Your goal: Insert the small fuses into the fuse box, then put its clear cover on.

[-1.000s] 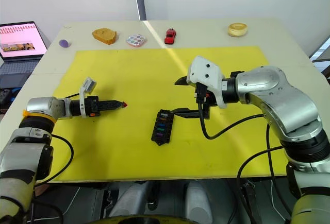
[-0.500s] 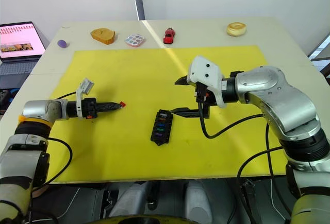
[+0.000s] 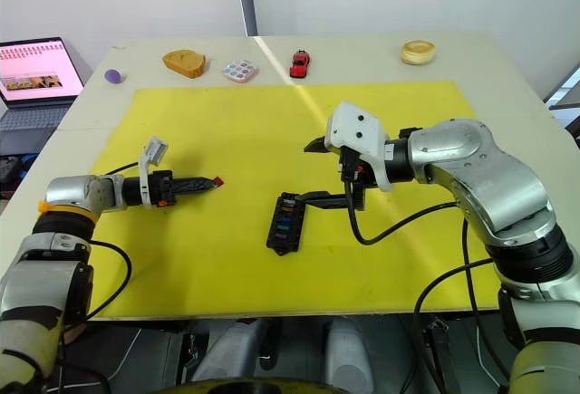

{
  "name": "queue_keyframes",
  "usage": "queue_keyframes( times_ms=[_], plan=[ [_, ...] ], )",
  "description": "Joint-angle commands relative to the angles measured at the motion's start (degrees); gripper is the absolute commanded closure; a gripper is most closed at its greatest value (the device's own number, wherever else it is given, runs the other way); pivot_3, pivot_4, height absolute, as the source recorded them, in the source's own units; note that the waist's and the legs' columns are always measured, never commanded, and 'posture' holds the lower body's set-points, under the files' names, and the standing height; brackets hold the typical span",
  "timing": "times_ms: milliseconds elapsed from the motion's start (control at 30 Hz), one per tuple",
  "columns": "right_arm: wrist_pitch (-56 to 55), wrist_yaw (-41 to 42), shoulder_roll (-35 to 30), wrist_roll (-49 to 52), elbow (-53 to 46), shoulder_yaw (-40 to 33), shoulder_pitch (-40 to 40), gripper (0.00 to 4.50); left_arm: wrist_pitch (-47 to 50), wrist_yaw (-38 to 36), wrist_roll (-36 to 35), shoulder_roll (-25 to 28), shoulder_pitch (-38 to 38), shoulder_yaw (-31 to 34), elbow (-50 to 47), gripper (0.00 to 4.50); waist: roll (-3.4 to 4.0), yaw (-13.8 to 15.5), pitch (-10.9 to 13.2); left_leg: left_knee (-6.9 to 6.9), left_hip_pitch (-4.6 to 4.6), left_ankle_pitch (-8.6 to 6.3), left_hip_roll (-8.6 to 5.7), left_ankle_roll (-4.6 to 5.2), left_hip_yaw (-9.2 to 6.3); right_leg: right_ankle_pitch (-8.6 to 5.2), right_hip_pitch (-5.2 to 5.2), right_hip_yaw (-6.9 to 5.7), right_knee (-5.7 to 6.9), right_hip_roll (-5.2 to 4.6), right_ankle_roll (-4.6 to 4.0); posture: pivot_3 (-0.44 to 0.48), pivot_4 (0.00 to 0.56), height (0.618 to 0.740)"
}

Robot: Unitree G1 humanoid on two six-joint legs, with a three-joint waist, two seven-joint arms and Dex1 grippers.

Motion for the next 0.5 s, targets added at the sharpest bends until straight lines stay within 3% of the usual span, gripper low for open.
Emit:
queue_keyframes(
  times_ms=[33, 333, 500],
  plan=[
    [-0.19, -0.18, -0.18, 0.03, -1.52, -1.45, -1.14, 0.00, -0.47, 1.37, 1.33, 1.01, 0.15, 0.64, 2.12, 4.33, 0.00, -0.01, 0.00, 0.00, 0.00, 0.00, 0.00, -0.01, 0.00, 0.00, 0.00, 0.00, 0.00, 0.00, 0.00, 0.000, 0.150, 0.740],
    [-0.67, -0.29, 0.16, -0.29, -1.07, -1.18, -1.41, 0.00, 5.00, -0.22, -3.32, 2.38, -0.05, 4.44, -1.58, 4.33, -0.02, -0.18, 0.01, -0.01, -0.03, 0.01, 0.00, -0.01, 0.00, 0.00, -0.05, 0.00, 0.02, 0.01, 0.00, 0.000, 0.150, 0.740],
    [-1.10, -0.11, 0.59, -0.67, -0.47, -0.68, -1.92, 0.00, 5.48, -0.08, -2.97, 2.30, 2.38, 3.31, -4.86, 4.33, -0.02, -0.21, 0.01, -0.02, -0.04, 0.01, 0.00, -0.01, 0.00, 0.00, -0.06, 0.01, 0.01, 0.01, 0.00, 0.000, 0.150, 0.740]
  ],
)
